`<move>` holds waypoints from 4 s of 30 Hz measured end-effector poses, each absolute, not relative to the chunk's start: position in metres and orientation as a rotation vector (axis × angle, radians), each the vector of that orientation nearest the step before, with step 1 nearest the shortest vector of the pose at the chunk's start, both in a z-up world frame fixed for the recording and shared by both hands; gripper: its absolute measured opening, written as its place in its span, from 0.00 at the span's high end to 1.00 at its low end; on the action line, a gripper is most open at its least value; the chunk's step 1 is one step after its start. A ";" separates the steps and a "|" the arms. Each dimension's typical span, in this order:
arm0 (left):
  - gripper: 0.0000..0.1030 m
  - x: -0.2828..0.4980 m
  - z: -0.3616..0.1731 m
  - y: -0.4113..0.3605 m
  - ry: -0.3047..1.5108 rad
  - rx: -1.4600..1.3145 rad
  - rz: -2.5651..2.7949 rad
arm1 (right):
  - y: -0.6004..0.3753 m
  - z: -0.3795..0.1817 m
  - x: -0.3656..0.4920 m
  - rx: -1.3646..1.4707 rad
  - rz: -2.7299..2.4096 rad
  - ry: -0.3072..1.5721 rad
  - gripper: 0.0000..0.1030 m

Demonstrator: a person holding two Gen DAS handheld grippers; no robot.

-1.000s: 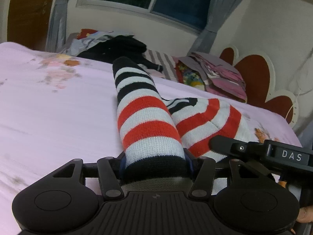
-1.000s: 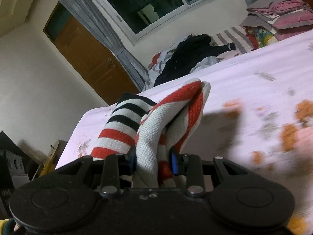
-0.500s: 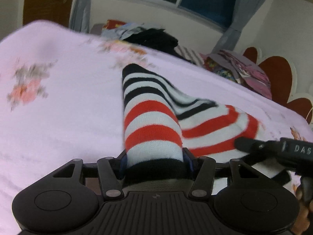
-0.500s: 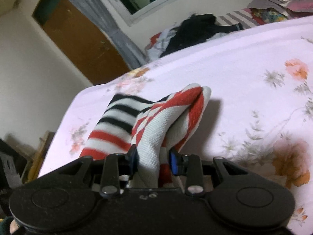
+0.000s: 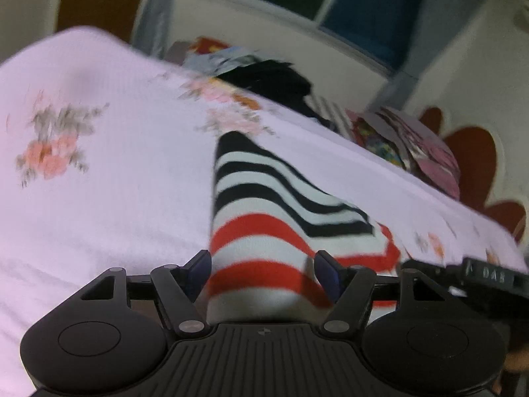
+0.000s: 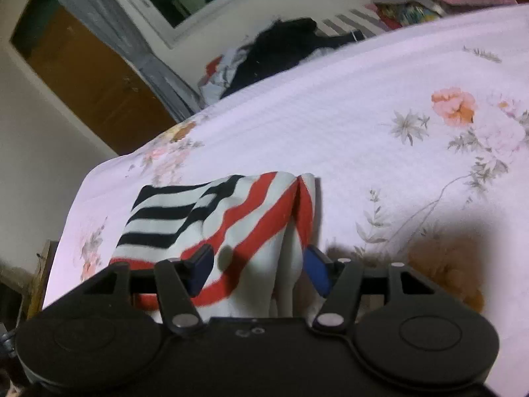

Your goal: Fold small clothes

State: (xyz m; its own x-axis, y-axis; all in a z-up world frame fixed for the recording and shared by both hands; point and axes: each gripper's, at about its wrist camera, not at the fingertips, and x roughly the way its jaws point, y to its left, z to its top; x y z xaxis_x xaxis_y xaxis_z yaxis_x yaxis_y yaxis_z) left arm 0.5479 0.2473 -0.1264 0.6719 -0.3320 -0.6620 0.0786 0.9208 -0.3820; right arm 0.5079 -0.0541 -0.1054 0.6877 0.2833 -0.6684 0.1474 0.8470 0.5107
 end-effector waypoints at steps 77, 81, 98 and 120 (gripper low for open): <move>0.00 0.468 -0.131 0.230 0.968 -0.034 -0.234 | -0.020 -0.106 0.380 0.443 -0.078 0.818 0.42; 0.00 0.454 -0.118 0.222 0.942 0.033 -0.185 | -0.017 -0.092 0.363 0.402 -0.044 0.806 0.39; 0.00 0.278 -0.007 0.243 0.686 -0.048 -0.009 | 0.010 0.010 0.213 0.057 0.086 0.633 0.11; 0.00 0.097 0.054 0.243 0.609 -0.033 0.006 | 0.009 0.068 0.066 0.095 -0.005 0.450 0.06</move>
